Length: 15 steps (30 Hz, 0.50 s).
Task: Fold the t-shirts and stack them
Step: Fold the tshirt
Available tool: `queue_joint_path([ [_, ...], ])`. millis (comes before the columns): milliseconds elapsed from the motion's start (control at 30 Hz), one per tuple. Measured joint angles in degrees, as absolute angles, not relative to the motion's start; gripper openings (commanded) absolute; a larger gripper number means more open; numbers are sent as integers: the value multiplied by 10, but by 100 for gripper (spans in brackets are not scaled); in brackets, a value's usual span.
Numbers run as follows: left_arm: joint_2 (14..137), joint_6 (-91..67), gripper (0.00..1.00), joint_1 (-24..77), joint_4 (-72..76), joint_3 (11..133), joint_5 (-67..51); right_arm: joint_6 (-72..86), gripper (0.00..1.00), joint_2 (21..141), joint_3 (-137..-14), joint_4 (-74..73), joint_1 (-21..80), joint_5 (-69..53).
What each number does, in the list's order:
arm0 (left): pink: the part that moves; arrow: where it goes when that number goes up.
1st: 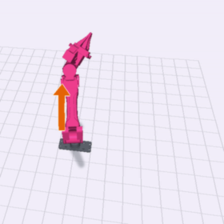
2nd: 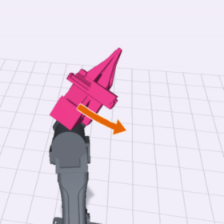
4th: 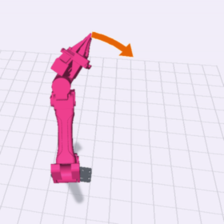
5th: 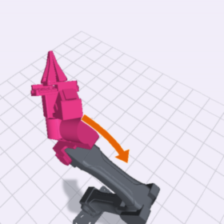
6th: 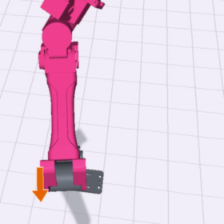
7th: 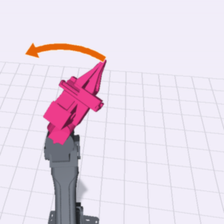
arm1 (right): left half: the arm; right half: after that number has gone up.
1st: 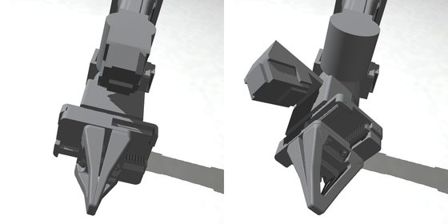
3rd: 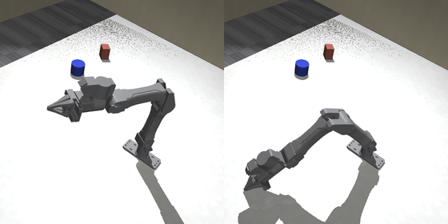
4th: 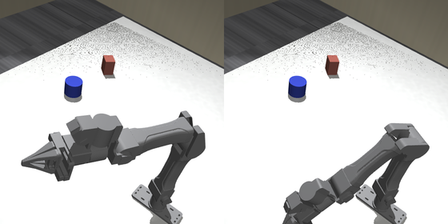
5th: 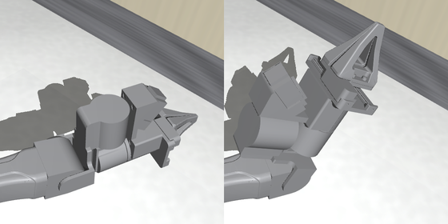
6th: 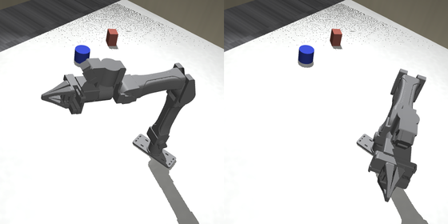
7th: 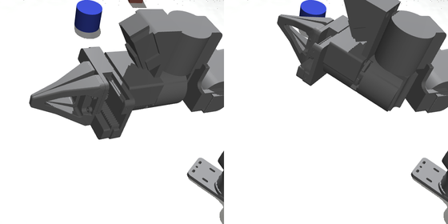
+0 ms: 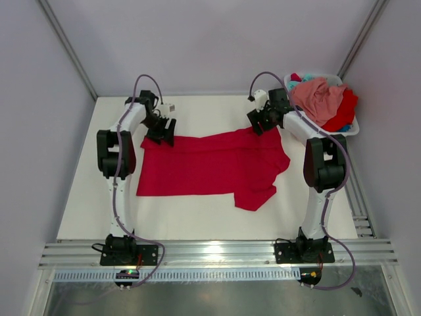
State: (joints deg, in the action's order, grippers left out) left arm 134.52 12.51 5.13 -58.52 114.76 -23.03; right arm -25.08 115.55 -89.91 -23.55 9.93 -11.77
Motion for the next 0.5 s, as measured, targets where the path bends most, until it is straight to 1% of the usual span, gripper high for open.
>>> queue_joint_path([
  [267, 1309, 142, 64, 51, -580, 1084, -231, -251, 71, 1155, -899, -241, 100, -119],
  [367, 1289, 146, 63, 51, -581, 1048, -232, -253, 71, 1156, -899, -241, 100, -120],
  [500, 1264, 152, 56, 51, -586, 1011, -231, -253, 71, 1155, -899, -243, 100, -121],
])
